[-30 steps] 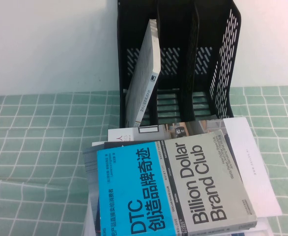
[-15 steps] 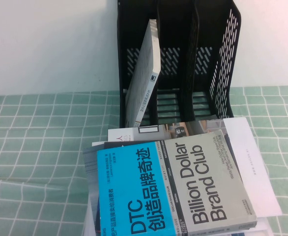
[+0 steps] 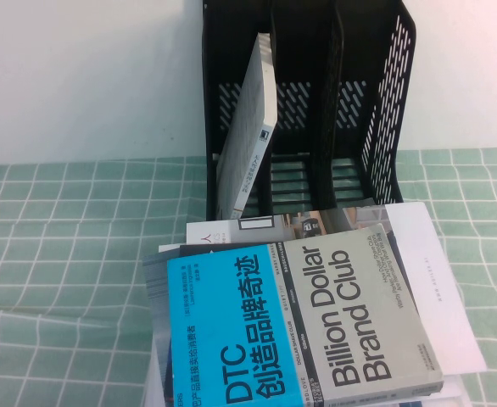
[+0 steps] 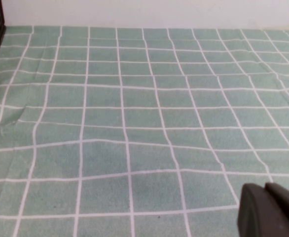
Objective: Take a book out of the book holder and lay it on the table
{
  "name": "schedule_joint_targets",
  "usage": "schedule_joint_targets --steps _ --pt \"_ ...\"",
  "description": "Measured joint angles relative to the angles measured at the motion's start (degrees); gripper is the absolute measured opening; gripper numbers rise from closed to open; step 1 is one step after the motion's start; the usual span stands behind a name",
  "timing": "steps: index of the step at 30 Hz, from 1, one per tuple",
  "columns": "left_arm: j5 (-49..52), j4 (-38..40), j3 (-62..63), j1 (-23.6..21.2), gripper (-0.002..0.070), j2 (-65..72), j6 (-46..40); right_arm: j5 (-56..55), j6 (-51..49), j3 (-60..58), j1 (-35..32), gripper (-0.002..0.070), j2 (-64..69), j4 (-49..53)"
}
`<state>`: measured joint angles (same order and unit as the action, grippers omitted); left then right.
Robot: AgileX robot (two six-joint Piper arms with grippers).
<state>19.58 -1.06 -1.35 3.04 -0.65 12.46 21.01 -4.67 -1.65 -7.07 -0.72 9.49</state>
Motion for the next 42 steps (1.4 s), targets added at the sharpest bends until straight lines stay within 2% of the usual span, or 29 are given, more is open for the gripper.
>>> schedule_joint_targets --steps 31,36,39,42 --pt "0.00 0.00 0.00 0.00 -0.0003 0.00 0.00 0.00 0.00 0.00 0.04 -0.0002 0.00 0.00" --pt "-0.30 -0.37 0.00 0.00 -0.0003 0.00 0.00 -3.40 0.00 0.00 0.04 -0.0002 0.00 0.00" --pt "-3.84 -0.56 -0.11 0.00 -0.0003 0.00 0.00 -9.63 0.57 0.00 0.04 -0.0002 0.00 0.53" --pt "-14.62 -2.92 -0.36 0.00 -0.0003 0.00 -0.87 -17.37 2.68 0.00 0.04 -0.0002 0.00 3.62"
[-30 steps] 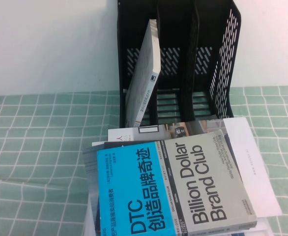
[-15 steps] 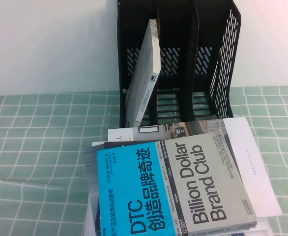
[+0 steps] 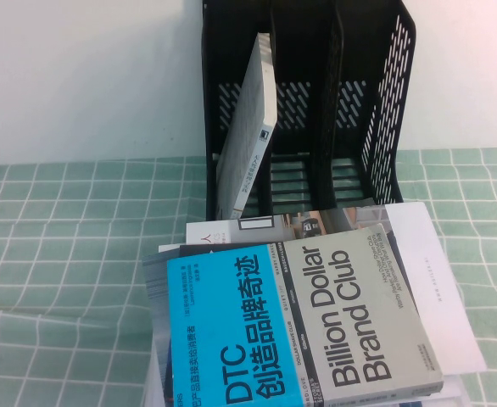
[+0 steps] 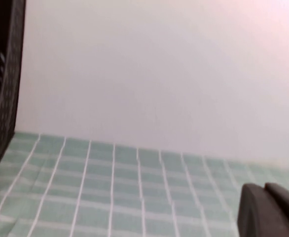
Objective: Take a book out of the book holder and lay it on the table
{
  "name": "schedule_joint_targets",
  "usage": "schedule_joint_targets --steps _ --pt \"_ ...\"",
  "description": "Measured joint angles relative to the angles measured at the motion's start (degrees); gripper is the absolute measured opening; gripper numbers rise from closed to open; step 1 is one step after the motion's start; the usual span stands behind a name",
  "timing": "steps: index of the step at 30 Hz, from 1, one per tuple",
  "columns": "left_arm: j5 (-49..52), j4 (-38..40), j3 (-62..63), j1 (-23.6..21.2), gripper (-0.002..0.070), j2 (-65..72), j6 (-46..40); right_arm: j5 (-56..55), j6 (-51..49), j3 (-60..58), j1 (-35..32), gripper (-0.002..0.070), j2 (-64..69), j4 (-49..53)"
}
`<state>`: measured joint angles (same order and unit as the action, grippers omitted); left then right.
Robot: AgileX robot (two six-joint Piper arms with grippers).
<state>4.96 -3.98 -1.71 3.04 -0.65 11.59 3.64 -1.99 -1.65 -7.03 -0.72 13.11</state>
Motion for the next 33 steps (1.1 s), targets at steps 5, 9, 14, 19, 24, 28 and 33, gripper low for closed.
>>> schedule_joint_targets --steps 5,9,14,19,24,28,33 --pt "-21.86 -5.86 0.00 0.00 -0.0003 0.00 -3.23 -13.55 1.99 0.00 0.00 -0.0002 0.00 5.75" --pt "-36.43 -9.59 0.00 0.00 -0.0003 0.00 -4.11 -21.12 -3.01 0.00 0.00 -0.0002 0.00 6.74" --pt "-45.78 -11.15 0.00 0.00 -0.0003 0.00 -4.27 -23.51 -8.52 0.00 0.00 -0.0002 0.00 6.90" --pt "-48.62 -11.29 0.00 0.00 -0.0003 -0.10 -4.53 -19.07 -7.25 0.00 0.00 -0.0002 0.00 6.99" --pt "-47.41 -5.58 0.00 0.00 -0.0003 -0.10 0.39 -21.20 -7.25 0.00 0.00 -0.0002 0.00 6.42" --pt "-33.42 0.98 5.48 0.00 -0.0003 -0.10 7.96 -31.80 -7.25 0.00 0.00 -0.0002 0.00 2.64" --pt "-6.01 2.13 20.01 0.00 -0.0003 0.07 9.97 -24.54 -8.73 7.20 0.00 -0.0002 0.00 0.48"
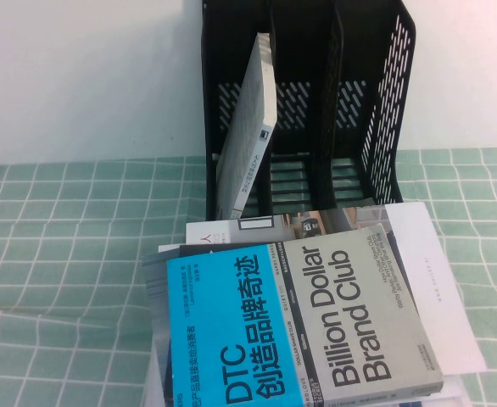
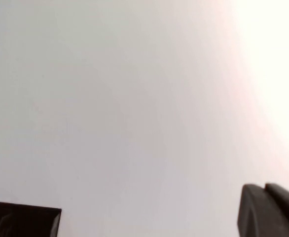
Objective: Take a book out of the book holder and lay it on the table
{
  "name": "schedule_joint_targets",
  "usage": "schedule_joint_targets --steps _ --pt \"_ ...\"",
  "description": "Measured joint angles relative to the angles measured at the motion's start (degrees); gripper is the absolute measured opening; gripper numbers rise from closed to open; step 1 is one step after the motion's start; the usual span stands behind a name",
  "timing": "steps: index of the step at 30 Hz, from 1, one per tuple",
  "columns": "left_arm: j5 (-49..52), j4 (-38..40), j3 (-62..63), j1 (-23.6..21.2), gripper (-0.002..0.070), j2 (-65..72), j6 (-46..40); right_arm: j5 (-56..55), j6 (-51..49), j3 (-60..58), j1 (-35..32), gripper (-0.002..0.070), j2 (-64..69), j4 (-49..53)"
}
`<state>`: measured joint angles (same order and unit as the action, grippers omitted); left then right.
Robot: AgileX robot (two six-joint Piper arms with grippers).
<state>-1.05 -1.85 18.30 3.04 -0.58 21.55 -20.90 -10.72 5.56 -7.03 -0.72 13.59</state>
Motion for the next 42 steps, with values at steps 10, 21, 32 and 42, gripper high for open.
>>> schedule_joint_targets --steps 10,21,32,42 --pt "14.93 7.60 11.96 0.12 -0.0003 14.60 2.94 8.24 -1.18 15.09 0.00 -0.0002 9.35 7.66" --pt "7.61 10.51 19.58 9.23 -0.0003 38.59 -8.64 -16.56 -15.45 12.93 0.00 -0.0002 33.65 24.03" --pt "7.69 11.96 40.04 27.91 -0.0003 68.44 -13.77 -35.67 -21.13 13.99 1.63 -0.0002 60.83 32.23" --pt "13.50 11.95 53.52 26.51 -0.0001 87.17 -12.12 -14.14 -9.44 25.04 23.87 -0.0002 69.50 24.89"
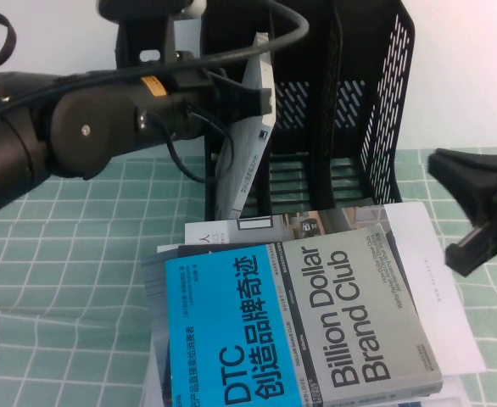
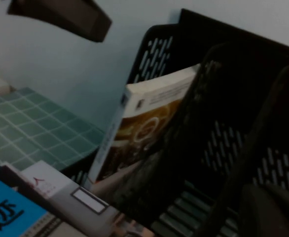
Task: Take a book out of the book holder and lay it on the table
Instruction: Hold the bookshelf
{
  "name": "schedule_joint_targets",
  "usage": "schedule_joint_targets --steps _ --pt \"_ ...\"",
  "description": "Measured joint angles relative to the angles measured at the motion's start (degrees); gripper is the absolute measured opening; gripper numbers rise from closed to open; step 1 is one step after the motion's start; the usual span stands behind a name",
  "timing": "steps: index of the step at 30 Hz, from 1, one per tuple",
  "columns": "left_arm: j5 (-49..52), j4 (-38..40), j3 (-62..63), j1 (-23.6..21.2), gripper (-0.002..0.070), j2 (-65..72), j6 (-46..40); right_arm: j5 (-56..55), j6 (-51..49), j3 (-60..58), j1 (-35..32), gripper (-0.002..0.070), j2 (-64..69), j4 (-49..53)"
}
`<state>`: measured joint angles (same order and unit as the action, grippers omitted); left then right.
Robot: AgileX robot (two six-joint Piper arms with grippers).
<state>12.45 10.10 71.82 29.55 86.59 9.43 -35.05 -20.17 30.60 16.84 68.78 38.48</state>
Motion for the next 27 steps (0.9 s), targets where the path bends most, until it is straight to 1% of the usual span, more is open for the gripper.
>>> schedule_joint_targets --steps 3,6,10,12,16,20,22,27 --pt "-0.10 0.40 0.51 -2.75 -0.0001 1.37 1.54 1.97 1.75 3.52 6.13 -0.0002 3.57 -4.95" --pt "-0.22 1.17 0.61 -4.56 -0.0001 3.18 1.92 0.67 5.03 5.85 10.69 -0.0002 8.21 -15.44" --pt "-0.45 1.55 0.70 -4.88 -0.0001 5.78 1.52 -8.97 13.20 6.43 16.28 -0.0002 16.25 -33.58" --pt "-0.52 1.55 0.70 -5.02 -0.0001 6.51 1.29 -13.33 16.35 6.53 18.78 -0.0002 19.87 -38.84" --pt "-0.70 3.29 0.70 -5.22 -0.0001 7.09 1.29 -19.14 19.24 6.84 21.57 -0.0002 26.48 -41.89" --pt "-3.32 4.70 0.70 -5.22 -0.0001 7.18 1.29 -21.93 15.16 9.73 22.23 0.0008 31.79 -42.07" --pt "-5.19 5.48 0.80 -5.22 -0.0001 7.56 1.29 -22.39 13.83 12.18 22.35 0.0050 33.97 -41.55" --pt "-5.72 8.49 1.34 -5.35 -0.0001 9.12 0.21 -21.76 13.70 18.47 22.42 0.0244 37.98 -39.06"
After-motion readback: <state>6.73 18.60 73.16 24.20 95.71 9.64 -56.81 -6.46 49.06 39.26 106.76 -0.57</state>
